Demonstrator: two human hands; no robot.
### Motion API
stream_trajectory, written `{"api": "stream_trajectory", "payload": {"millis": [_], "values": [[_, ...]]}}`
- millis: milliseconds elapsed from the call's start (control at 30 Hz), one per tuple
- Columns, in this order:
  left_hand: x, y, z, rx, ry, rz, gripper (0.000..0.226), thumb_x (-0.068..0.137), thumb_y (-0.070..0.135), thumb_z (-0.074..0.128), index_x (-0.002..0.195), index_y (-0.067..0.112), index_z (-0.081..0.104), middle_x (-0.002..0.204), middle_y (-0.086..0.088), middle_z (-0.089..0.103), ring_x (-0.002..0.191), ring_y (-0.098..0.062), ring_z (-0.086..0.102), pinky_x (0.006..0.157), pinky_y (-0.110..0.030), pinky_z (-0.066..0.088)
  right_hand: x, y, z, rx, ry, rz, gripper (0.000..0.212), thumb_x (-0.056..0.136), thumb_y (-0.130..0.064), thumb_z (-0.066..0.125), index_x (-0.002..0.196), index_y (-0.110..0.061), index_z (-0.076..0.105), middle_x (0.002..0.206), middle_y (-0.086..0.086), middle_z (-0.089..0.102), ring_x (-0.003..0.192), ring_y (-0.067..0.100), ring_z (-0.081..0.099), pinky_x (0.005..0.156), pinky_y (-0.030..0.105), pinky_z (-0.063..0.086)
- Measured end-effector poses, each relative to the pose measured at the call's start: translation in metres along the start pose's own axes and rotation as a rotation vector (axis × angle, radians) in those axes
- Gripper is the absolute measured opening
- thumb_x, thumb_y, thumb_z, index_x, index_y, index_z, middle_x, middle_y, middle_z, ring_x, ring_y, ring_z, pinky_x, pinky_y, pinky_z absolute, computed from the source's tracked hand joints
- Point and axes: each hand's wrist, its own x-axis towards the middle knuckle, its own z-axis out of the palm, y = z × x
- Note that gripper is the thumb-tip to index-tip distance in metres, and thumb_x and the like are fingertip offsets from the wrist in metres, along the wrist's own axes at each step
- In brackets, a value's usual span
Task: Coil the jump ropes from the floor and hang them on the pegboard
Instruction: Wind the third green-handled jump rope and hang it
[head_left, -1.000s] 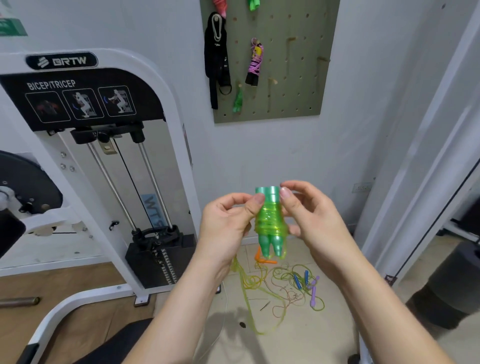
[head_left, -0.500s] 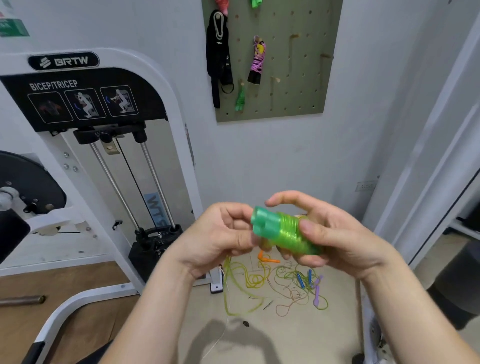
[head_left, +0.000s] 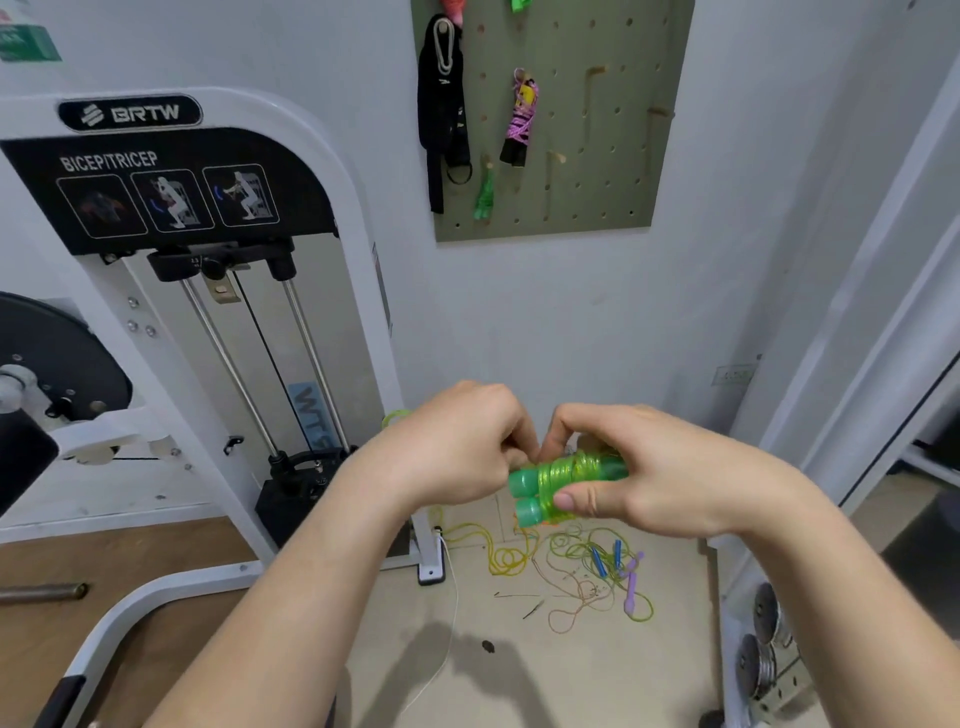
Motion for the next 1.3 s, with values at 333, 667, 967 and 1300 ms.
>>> {"api": "stream_trajectory", "payload": {"millis": [333,667,967,1300], "values": [[0.006,0.014,0.033,-0.063,0.739,0.081,0.014,0.08,0.027,0.062,0.087,0.023,0.074,0.077,0.002,0.073,0.071,-0.021,0.068,0.061,-0.033,0.053,0.002,0.013,0.046,0.204,0.694,0.086,0.021,0.087,-0.035,0.064,0.102,-0.034,0.05,0.061,-0.006,0.059,0.06,0.011,0.053,0.06,0.033,0.044],[-0.002,0.027,0.055,-0.756,0.873,-0.205,0.007,0.079,0.021,0.077,0.078,0.025,0.071,0.072,0.016,0.069,0.054,-0.014,0.057,0.058,-0.026,0.05,0.009,0.006,0.062,0.579,0.943,0.071,0.018,0.091,-0.026,0.066,0.108,-0.024,0.063,0.071,-0.017,0.063,0.061,0.005,0.057,0.059,0.017,0.042],[-0.007,0.029,0.068,-1.097,0.61,-0.224,0.015,0.094,0.016,0.058,0.082,0.011,0.065,0.048,0.008,0.051,0.043,-0.009,0.041,0.045,-0.02,0.034,0.005,-0.003,0.059,1.286,0.686,0.06,0.035,0.085,-0.025,0.059,0.117,-0.012,0.065,0.085,0.007,0.073,0.063,0.018,0.061,0.061,0.022,0.052],[-0.023,0.011,0.052,-0.259,0.541,0.018,0.006,0.085,0.035,0.049,0.082,0.029,0.049,0.065,0.011,0.049,0.065,-0.011,0.045,0.057,-0.031,0.042,-0.007,0.02,0.018,0.865,0.212,0.066,0.031,0.081,-0.007,0.072,0.11,-0.006,0.061,0.098,0.013,0.072,0.086,0.02,0.068,0.079,0.033,0.054]]}}
